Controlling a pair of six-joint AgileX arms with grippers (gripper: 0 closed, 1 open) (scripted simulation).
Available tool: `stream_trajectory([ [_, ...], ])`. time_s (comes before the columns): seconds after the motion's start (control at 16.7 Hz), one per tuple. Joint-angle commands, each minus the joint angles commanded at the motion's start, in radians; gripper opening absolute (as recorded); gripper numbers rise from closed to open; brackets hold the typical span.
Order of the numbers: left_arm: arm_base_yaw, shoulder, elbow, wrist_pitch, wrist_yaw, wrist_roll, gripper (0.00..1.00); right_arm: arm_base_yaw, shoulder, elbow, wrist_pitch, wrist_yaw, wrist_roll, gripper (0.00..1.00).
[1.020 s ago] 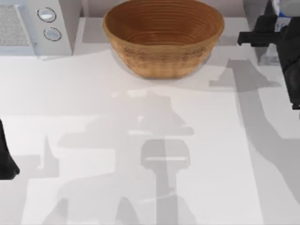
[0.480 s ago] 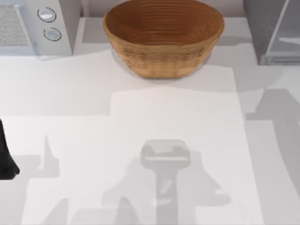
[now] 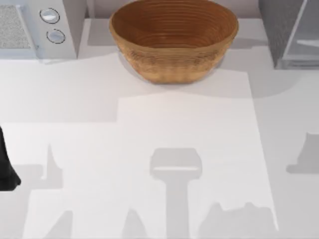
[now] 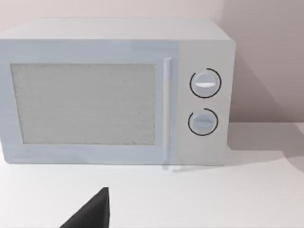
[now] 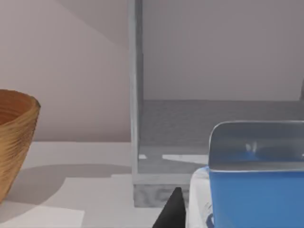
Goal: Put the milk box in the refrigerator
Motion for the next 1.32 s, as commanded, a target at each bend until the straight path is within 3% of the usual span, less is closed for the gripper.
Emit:
stream_trajectory([
  [0.36,0.0,0.0,0.0,0.0,0.0,0.0,1.0,-0.057,-0.262,-0.108,-0.157,-0.061,-0.002,0.0],
  [0.78,0.0,0.0,0.0,0.0,0.0,0.0,1.0,-0.056,-0.269,-0.111,-0.162,-0.063,0.0,0.0],
  [1.02,0.0,0.0,0.0,0.0,0.0,0.0,1.0,-0.075,-0.175,-0.036,-0.078,-0.073,-0.011,0.0],
  [1.32,0.0,0.0,0.0,0.0,0.0,0.0,1.0,-0.121,0.171,0.12,0.116,-0.115,-0.013,0.0],
])
